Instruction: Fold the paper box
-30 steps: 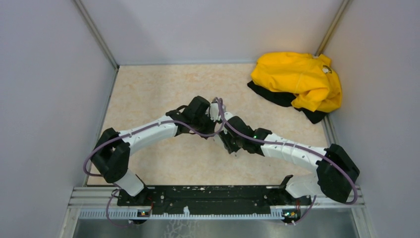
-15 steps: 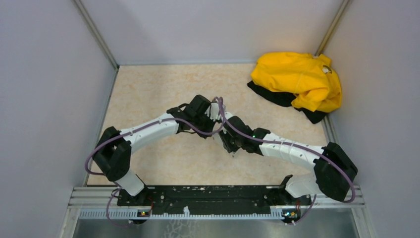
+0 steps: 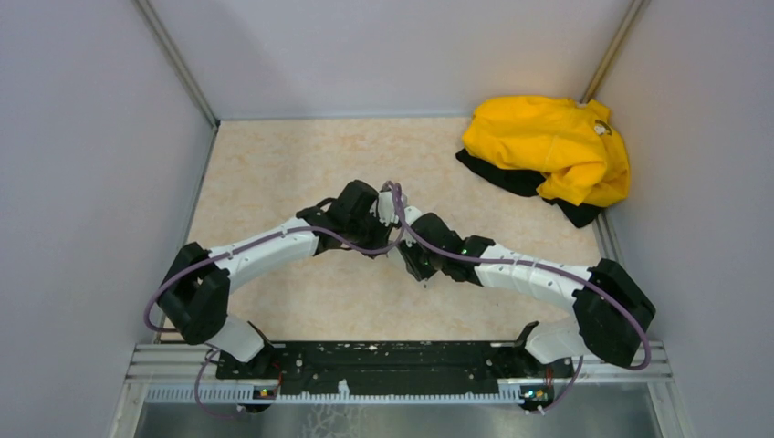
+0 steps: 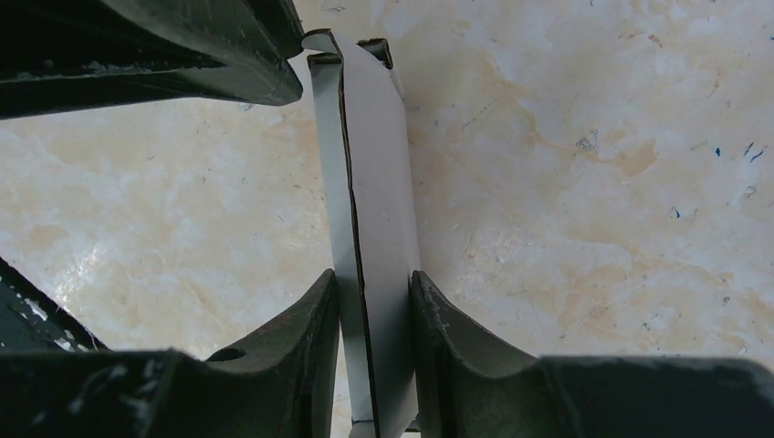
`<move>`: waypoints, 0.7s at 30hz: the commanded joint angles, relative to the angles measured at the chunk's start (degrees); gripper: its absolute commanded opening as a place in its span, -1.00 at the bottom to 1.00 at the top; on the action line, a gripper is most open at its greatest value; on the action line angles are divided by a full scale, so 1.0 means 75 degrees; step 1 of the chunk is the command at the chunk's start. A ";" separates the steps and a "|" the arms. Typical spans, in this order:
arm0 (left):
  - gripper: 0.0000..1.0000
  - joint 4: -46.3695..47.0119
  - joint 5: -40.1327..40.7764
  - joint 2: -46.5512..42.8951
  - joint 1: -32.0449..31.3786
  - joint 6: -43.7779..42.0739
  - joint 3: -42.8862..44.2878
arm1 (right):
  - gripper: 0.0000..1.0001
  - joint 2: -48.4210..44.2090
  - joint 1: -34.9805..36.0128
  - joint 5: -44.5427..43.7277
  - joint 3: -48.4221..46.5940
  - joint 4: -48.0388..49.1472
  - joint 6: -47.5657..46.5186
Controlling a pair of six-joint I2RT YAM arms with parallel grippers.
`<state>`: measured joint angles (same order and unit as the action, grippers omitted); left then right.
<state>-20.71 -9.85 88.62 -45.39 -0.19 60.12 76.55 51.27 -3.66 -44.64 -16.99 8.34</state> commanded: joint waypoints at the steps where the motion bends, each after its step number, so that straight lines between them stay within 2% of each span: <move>1: -0.53 0.1382 -0.0685 -0.0499 -0.0100 -0.0124 -0.0150 | -0.65 0.0244 0.0208 0.0456 0.0031 -0.0043 -0.0596; 8: -0.52 0.1744 -0.0533 -0.0693 -0.0082 -0.0147 -0.0395 | -0.66 0.0171 0.0208 0.0453 0.0069 -0.0086 -0.0573; 16: -0.27 0.1874 0.0148 -0.0877 -0.0077 -0.0213 -0.0527 | -0.66 0.0175 0.0208 0.0453 0.0070 -0.0101 -0.0546; 18: -0.28 0.1746 0.0304 -0.0973 -0.0077 -0.0258 -0.0547 | -0.66 0.0187 0.0208 0.0453 0.0059 -0.0112 -0.0538; 21: -0.40 0.1741 0.0517 -0.1191 -0.0066 -0.0280 -0.0704 | -0.66 0.0213 0.0211 0.0453 0.0048 -0.0116 -0.0526</move>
<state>-13.91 -7.77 84.16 -45.30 -1.08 54.74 76.58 51.33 -2.79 -44.64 -15.68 6.07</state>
